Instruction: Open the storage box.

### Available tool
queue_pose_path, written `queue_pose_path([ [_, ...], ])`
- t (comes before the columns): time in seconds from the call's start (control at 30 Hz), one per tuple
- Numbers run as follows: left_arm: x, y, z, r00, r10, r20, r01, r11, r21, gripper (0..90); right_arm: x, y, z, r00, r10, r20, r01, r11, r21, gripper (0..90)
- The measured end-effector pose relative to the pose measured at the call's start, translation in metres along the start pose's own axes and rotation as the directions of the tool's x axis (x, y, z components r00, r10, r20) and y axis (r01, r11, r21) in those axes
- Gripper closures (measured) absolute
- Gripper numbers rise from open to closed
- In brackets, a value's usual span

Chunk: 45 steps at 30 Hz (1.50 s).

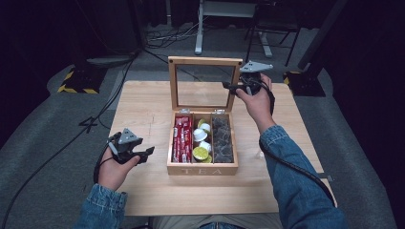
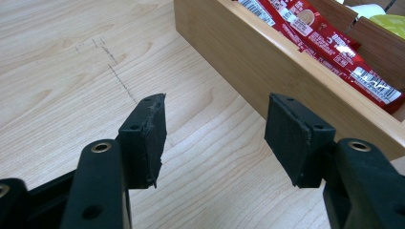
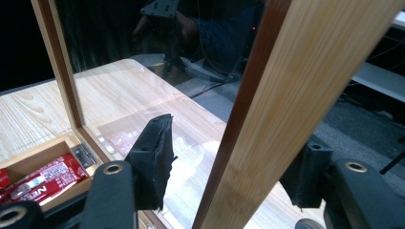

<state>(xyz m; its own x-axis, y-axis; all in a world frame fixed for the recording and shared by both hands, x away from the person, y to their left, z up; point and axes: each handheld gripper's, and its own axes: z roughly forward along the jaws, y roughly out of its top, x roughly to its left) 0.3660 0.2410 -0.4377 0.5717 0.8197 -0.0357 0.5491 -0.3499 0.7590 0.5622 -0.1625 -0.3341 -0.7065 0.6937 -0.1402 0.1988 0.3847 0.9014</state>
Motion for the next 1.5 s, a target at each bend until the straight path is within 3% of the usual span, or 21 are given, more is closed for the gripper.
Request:
queue_pose_path([
  [0.57,0.000,-0.003,0.006,1.0000,-0.008,0.002,0.008,0.9998,0.020,38.3,-0.003,-0.018,0.014,0.9995,0.032,-0.005,-0.031,0.999,0.038,37.5],
  [0.87,0.001,-0.003,0.006,1.0000,-0.002,0.004,0.002,0.9996,0.028,37.9,-0.003,-0.018,0.029,0.9994,0.018,0.030,-0.020,0.996,0.086,26.6],
  [1.0,0.001,-0.003,0.006,1.0000,-0.005,0.006,0.005,0.9996,0.027,37.7,-0.005,-0.018,0.034,0.9987,0.035,0.036,-0.038,0.995,0.090,25.6],
  [1.5,0.002,-0.003,0.007,0.9998,-0.015,0.012,0.015,0.9994,0.031,35.8,-0.011,-0.019,0.022,0.9964,0.077,0.036,-0.080,0.993,0.092,24.2],
])
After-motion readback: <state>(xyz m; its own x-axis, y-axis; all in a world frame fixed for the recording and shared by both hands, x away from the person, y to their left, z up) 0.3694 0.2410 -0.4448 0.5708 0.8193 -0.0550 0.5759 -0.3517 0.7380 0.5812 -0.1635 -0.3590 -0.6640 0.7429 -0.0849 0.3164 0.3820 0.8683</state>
